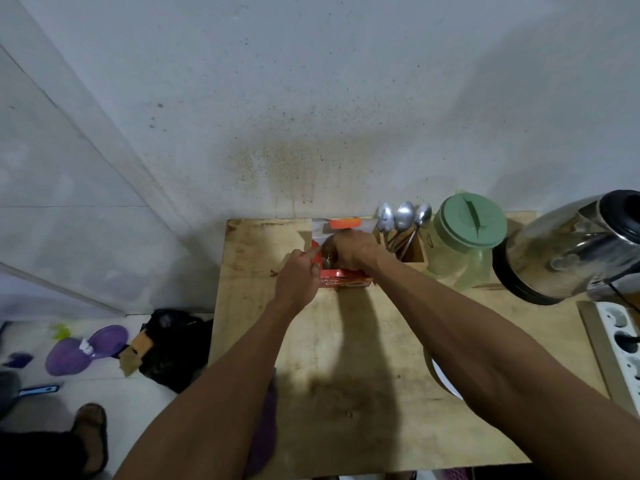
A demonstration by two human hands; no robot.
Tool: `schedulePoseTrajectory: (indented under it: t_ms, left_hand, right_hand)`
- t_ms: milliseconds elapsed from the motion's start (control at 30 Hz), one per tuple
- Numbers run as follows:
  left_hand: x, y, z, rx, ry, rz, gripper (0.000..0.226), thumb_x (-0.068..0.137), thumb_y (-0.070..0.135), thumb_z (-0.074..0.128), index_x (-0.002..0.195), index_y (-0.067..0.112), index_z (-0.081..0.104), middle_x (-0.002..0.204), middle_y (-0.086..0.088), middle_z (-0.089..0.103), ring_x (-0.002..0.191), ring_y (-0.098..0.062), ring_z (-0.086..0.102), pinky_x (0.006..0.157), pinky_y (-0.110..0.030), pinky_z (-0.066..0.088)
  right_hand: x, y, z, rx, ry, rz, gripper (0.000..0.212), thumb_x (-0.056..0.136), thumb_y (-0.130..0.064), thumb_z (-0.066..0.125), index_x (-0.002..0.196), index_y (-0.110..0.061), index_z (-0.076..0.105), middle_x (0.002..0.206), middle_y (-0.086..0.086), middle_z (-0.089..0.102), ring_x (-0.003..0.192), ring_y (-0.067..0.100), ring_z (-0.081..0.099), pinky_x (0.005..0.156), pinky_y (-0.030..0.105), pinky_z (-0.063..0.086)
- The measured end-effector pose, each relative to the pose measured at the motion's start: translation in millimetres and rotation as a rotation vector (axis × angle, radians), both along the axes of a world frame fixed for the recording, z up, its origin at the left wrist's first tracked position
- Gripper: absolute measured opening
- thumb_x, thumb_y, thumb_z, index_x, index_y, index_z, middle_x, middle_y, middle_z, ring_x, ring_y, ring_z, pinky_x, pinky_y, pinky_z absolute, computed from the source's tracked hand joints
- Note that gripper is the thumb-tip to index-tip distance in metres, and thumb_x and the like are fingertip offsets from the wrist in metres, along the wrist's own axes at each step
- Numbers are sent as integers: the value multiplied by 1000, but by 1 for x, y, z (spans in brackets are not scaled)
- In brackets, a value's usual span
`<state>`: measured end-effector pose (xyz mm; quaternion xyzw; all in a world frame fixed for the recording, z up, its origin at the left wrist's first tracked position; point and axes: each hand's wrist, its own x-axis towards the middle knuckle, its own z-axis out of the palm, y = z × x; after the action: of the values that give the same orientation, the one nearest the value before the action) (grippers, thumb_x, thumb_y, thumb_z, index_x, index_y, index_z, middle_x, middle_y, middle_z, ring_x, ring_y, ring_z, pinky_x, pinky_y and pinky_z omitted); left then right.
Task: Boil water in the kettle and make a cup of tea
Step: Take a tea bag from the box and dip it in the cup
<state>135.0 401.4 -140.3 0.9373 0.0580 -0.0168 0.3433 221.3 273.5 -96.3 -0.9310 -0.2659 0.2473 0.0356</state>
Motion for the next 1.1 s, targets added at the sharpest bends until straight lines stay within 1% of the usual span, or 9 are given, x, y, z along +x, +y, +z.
schedulePoseTrajectory:
  t_ms: [200,367,467,533,667,800,900,1000,1100]
  left_hand:
    - [2,1,-3,-16,4,-1,45,99,15,46,144,20,45,105,-17,55,99,-33,58,79,-36,46]
    - [0,2,-1,-33,39,7,45,100,15,45,145,19,44,108,-18,54,101,-34,56,82,-38,46]
    - [-2,1,2,-43,54,21,46,100,15,44,146,20,44,110,-17,54,104,-32,56,83,-35,45]
    - [-3,1,6,-57,50,39,45,99,16,45,145,19,45,111,-15,54,106,-31,56,83,-34,44]
    - [-3,1,16,-85,52,71,35,96,15,50,130,16,53,115,-13,55,111,-33,56,86,-38,46]
    - [2,5,22,-78,27,148,42,96,16,51,135,10,41,137,-15,46,120,-35,54,93,-46,47]
    - [18,8,36,-18,-59,138,58,95,12,50,148,15,27,152,-11,35,132,-32,45,103,-44,45]
    - [11,-13,77,79,-147,-56,60,96,14,47,151,24,25,156,-7,32,136,-30,39,106,-48,44]
    - [32,-14,81,142,-77,-156,48,95,23,49,143,26,44,145,-7,51,131,-29,47,103,-47,46]
  right_hand:
    - [-4,6,-9,5,-55,-77,25,96,-35,57,109,-20,73,101,5,72,88,22,66,83,36,57]
    - [-1,2,12,63,113,-144,22,91,-26,63,105,-17,77,101,6,74,88,22,67,84,36,57]
    - [-2,-6,27,199,211,-267,22,86,-16,64,103,-16,79,100,5,76,91,25,69,84,37,58]
    - [-3,-10,35,276,231,-328,27,85,-7,60,102,-14,79,98,8,77,80,22,69,80,36,59]
    - [-7,-17,44,457,298,-431,26,87,0,54,93,-4,78,95,13,77,55,8,64,57,21,56]
    - [-17,-18,45,587,405,-531,24,90,3,50,74,2,68,74,9,71,67,19,63,68,31,57]
    - [-21,-18,54,658,468,-566,19,89,6,48,80,2,64,82,22,64,78,28,57,78,43,52]
    - [-48,-48,94,787,403,-596,18,93,0,53,79,-3,63,74,20,66,67,24,60,65,29,53]
    - [-41,-54,105,782,386,-569,23,93,-3,56,72,-7,65,64,15,57,49,15,50,47,22,42]
